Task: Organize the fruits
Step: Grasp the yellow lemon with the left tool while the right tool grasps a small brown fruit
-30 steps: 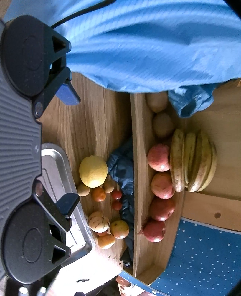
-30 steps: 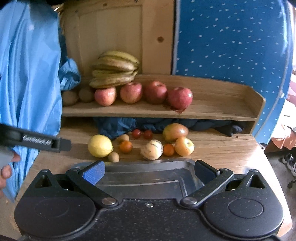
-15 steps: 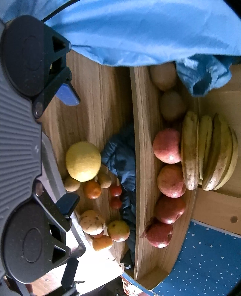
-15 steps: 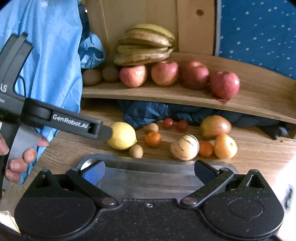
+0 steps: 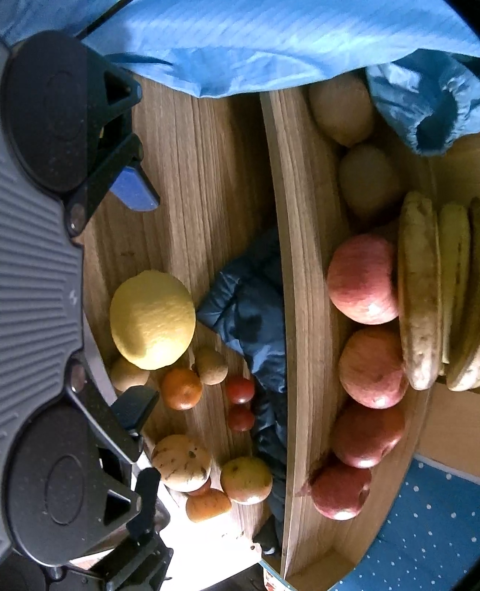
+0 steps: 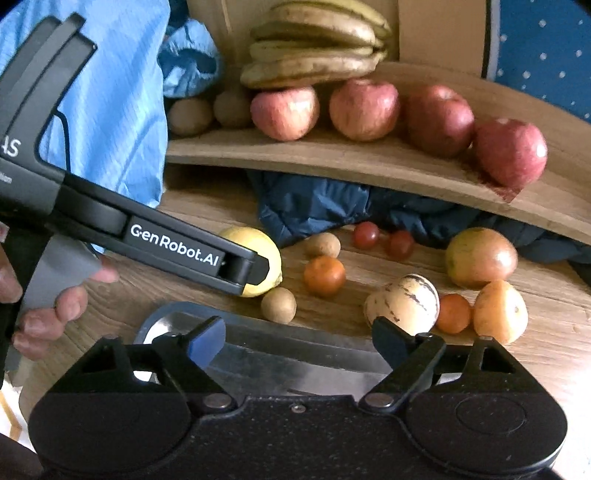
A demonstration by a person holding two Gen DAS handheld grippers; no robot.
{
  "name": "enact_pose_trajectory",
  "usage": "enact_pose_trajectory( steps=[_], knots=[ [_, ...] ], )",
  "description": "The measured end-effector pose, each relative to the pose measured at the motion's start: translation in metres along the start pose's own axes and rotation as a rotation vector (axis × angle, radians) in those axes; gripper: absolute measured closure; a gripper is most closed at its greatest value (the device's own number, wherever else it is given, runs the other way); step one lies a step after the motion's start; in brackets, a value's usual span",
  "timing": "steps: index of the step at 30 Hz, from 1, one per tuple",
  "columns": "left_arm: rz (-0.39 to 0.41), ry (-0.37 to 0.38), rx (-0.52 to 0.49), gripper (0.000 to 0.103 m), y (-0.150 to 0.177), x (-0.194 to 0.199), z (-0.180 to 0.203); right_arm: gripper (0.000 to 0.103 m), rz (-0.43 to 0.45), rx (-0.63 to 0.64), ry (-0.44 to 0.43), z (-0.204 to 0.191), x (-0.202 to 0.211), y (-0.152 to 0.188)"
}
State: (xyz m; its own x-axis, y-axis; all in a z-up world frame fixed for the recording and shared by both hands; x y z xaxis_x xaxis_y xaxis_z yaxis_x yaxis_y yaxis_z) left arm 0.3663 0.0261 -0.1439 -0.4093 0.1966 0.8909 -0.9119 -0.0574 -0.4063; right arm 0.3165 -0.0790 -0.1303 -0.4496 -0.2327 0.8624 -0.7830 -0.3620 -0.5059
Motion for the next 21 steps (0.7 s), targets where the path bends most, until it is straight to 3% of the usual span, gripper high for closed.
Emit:
enact_pose_trajectory(
  steps=[7, 21],
  knots=[
    [-0.027, 0.002, 0.024, 0.001, -0.003, -0.009, -0.002, 0.037, -0.020, 0.001, -0.036, -0.002, -0.015, -0.002],
    [-0.082, 0.076, 0.108, 0.026, -0.002, -0.016, -0.006, 0.049, -0.076, 0.038, -0.032, -0.005, -0.034, -0.012]
  ],
)
Point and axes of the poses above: each gripper's, at about its wrist camera, not at the fingertips, and x roughly against the way its jaws point, z to its right, y to its underside, the point moved 5 cm from there along -x, roughly the way its jaws point, and after that the axes turned 15 degrees about x, right-handed, at the moved point
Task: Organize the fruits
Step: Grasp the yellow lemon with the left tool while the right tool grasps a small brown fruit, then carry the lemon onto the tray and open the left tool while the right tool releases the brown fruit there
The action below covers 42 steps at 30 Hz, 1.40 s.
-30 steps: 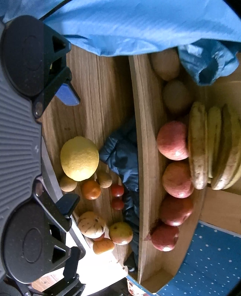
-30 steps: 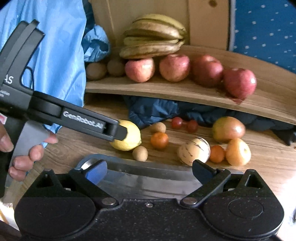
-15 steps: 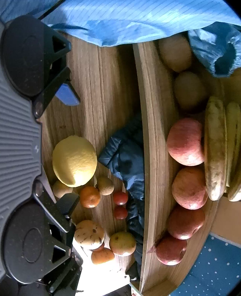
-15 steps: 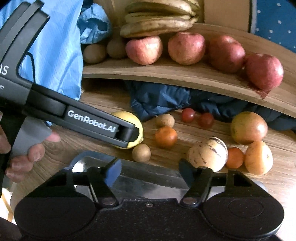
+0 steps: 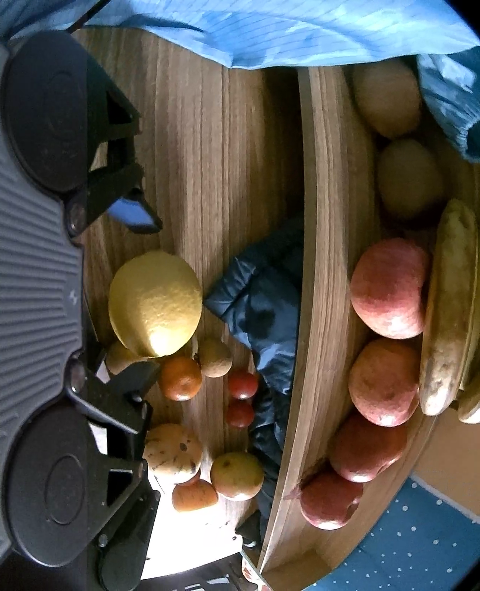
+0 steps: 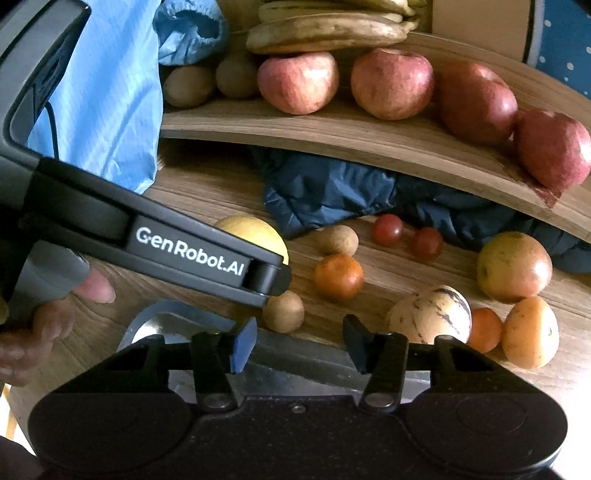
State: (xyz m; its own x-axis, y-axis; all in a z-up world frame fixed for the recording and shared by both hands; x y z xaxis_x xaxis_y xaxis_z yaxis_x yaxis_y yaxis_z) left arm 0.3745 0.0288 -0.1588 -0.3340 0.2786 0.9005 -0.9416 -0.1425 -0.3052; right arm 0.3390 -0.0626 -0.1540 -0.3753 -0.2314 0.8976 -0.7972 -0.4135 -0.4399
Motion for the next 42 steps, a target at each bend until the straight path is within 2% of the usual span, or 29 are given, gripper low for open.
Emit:
enact_pose_trajectory(
  steps=[2, 7, 15, 18, 31, 42],
  knots=[
    [-0.003, 0.010, 0.014, 0.028, -0.001, 0.000, -0.002, 0.050, 0.001, -0.006, -0.008, 0.000, -0.002, -0.002],
    [-0.004, 0.034, 0.029, 0.036, 0.000, 0.001, -0.001, 0.059, 0.003, -0.007, -0.022, 0.000, -0.005, -0.003],
    [0.007, 0.034, 0.040, 0.037, 0.001, 0.002, 0.000, 0.068, 0.001, -0.034, -0.046, 0.002, -0.010, -0.007],
    [0.013, 0.034, 0.049, 0.038, 0.000, 0.002, -0.002, 0.075, -0.005, -0.052, -0.058, 0.004, -0.014, -0.007],
    [0.062, 0.048, 0.095, 0.038, 0.003, 0.015, -0.017, 0.075, 0.047, -0.075, -0.053, 0.003, -0.003, -0.007],
    [0.088, 0.101, 0.048, 0.038, 0.020, 0.042, -0.018, 0.075, 0.103, -0.080, -0.008, -0.010, 0.036, 0.003]
  ],
)
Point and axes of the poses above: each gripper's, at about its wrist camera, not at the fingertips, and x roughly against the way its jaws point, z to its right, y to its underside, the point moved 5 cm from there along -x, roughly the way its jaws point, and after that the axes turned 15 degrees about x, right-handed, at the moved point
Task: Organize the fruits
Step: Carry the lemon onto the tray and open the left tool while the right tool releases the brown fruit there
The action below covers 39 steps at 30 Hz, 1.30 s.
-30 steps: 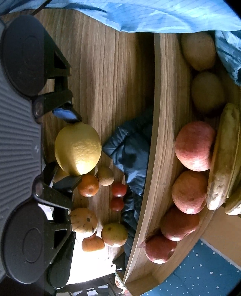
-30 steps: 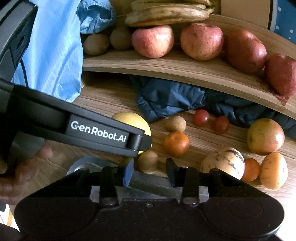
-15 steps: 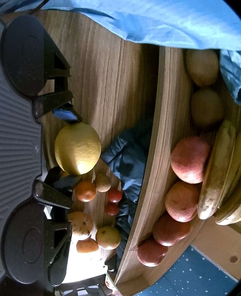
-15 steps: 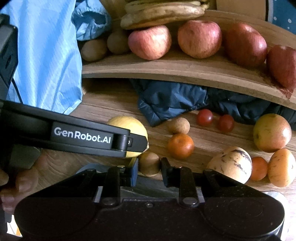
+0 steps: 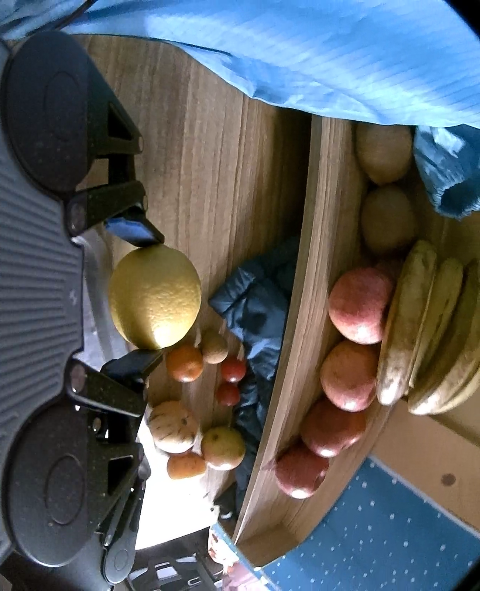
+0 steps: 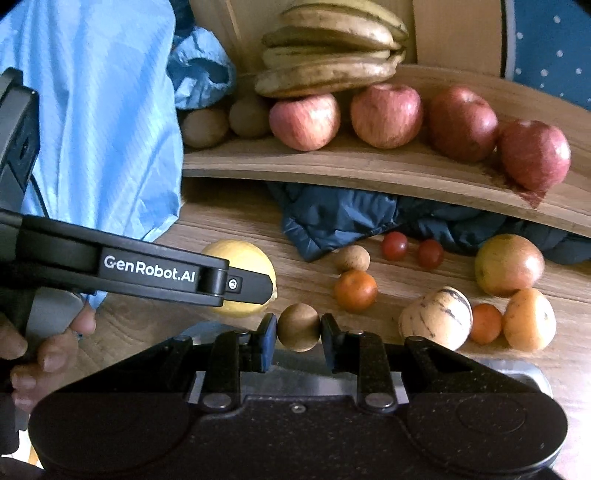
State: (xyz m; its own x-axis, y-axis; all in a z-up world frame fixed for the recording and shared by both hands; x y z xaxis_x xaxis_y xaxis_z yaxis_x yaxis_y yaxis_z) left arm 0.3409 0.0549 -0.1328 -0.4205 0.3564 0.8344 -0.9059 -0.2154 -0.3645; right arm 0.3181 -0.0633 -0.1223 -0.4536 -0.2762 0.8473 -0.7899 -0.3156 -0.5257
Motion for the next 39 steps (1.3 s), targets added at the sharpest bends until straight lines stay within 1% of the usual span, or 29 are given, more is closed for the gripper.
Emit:
enact_pose_trajectory(
  steps=[6, 15, 20, 28, 35, 39],
  knots=[
    [-0.012, 0.012, -0.048, 0.038, 0.018, 0.015, -0.004, 0.075, 0.018, 0.003, 0.012, -0.017, 0.020, 0.012],
    [-0.050, 0.041, -0.117, 0.038, 0.046, 0.030, -0.020, 0.075, -0.003, 0.002, 0.026, -0.051, 0.039, 0.042],
    [-0.074, 0.057, -0.151, 0.038, 0.058, 0.034, -0.026, 0.075, -0.028, 0.021, 0.020, -0.068, 0.044, 0.055],
    [-0.131, 0.072, -0.225, 0.038, 0.083, 0.036, -0.028, 0.075, -0.100, 0.058, 0.005, -0.094, 0.048, 0.083],
    [-0.141, 0.085, -0.263, 0.038, 0.095, 0.040, -0.026, 0.075, -0.136, 0.057, -0.016, -0.106, 0.050, 0.099],
    [-0.154, 0.078, -0.286, 0.038, 0.099, 0.037, -0.027, 0.075, -0.141, 0.050, -0.021, -0.108, 0.050, 0.105]
  ],
)
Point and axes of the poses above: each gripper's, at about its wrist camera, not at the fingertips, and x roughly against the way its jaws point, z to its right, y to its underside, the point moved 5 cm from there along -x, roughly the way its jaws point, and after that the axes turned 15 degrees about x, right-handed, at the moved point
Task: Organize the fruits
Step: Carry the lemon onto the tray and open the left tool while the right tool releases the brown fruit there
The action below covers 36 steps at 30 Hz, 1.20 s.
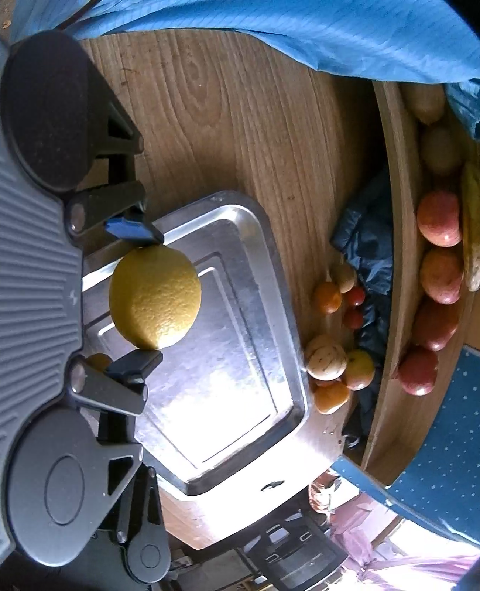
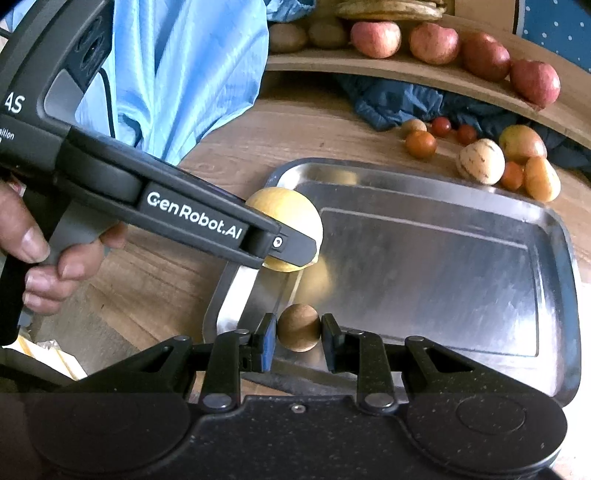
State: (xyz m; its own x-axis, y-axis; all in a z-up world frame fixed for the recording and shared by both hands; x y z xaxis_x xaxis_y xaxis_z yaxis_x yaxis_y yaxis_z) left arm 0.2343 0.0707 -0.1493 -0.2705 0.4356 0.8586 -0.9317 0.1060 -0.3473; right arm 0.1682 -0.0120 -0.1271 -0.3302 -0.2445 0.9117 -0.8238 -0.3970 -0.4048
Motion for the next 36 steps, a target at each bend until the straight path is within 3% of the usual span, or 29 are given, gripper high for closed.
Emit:
enact_pose_trajectory(
  steps=[25, 27, 31, 32, 36],
  knots=[
    [-0.016, -0.008, -0.056, 0.036, 0.004, -0.001, 0.006, 0.071, -0.038, -0.028, -0.031, -0.001, -0.005, 0.005],
    [-0.015, -0.005, -0.062, 0.032, 0.005, 0.001, 0.006, 0.067, -0.036, -0.029, -0.030, -0.002, -0.005, 0.005],
    [-0.002, 0.011, -0.087, 0.019, 0.007, 0.010, 0.010, 0.050, -0.028, -0.042, -0.026, 0.000, -0.001, 0.006],
    [0.001, 0.014, -0.094, 0.018, 0.008, 0.012, 0.011, 0.043, -0.027, -0.047, -0.027, 0.001, 0.000, 0.006],
    [-0.006, 0.014, -0.121, 0.013, 0.011, 0.018, 0.013, 0.033, -0.017, -0.064, -0.034, 0.005, 0.005, 0.009]
  ],
)
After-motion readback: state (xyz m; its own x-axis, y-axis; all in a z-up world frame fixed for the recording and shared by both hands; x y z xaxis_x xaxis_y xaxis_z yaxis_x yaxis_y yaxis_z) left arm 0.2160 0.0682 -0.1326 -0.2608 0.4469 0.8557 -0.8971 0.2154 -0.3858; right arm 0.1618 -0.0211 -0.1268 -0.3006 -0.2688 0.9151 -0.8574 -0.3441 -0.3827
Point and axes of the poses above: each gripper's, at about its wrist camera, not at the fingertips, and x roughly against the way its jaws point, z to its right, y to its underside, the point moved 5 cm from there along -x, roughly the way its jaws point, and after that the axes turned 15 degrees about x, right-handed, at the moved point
